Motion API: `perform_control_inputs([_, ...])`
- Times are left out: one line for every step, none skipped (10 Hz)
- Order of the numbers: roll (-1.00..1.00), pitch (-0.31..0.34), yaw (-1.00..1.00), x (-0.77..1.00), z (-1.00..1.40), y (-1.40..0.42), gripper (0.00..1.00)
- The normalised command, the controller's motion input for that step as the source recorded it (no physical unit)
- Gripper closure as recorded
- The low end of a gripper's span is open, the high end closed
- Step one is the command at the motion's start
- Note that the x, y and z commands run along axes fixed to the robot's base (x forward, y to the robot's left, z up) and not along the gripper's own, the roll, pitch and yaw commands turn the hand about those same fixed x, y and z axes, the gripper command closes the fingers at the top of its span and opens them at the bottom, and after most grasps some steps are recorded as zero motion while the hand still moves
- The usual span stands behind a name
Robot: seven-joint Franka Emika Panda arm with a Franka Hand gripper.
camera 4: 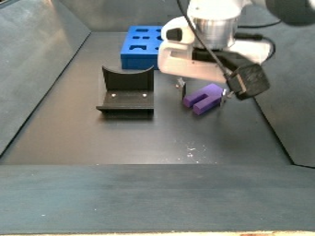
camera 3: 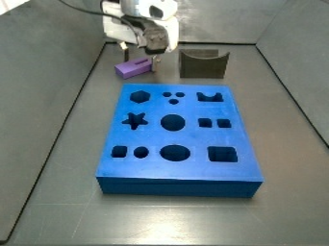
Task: Pick up the double-square object. Move up. Place the double-square object on the fixture. Regrasp the double-square object. Move to above the board. Insert the double-square object.
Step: Pick up the double-square object.
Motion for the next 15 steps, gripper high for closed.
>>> perform_control_inputs([0.00, 0.069, -0.61, 0.00, -0.41, 0.08, 0.00])
perform_control_inputs([0.00, 0.123, -0.62, 0.00, -0.43, 0.06, 0.00])
perform_control_inputs([0.00, 0.143, -0.67, 0.00, -0.38, 0.08, 0.00])
perform_control_inputs([0.00, 0.146, -0.63, 0.01, -0.31, 0.07, 0.00])
perform_control_inputs([0.00, 0.097, -0.58, 0.00, -0.31, 0.00, 0.00])
perform_control_inputs([0.00, 0.020, -0.41, 0.00, -0.22, 0.00, 0.00])
perform_control_inputs([0.00, 0.000, -0.05, 0.00, 0.00, 0.00, 0.00])
perform_control_inputs([0.00, 0.000, 0.00, 0.00, 0.00, 0.00, 1.00])
perform_control_inputs([0.00, 0.000, 0.00, 0.00, 0.00, 0.00, 1.00])
perform_control_inputs([0.00, 0.000, 0.00, 0.00, 0.00, 0.00, 1.00])
perform_control_inputs([0.00, 0.000, 0.00, 0.00, 0.00, 0.00, 1.00])
perform_control_inputs([0.00, 0.000, 0.00, 0.00, 0.00, 0.00, 1.00])
perform_control_inputs([0.00, 0.000, 0.00, 0.00, 0.00, 0.00, 1.00])
perform_control_inputs([0.00, 0.000, 0.00, 0.00, 0.00, 0.00, 1.00])
perform_control_inputs([0.00, 0.000, 0.00, 0.00, 0.00, 0.00, 1.00])
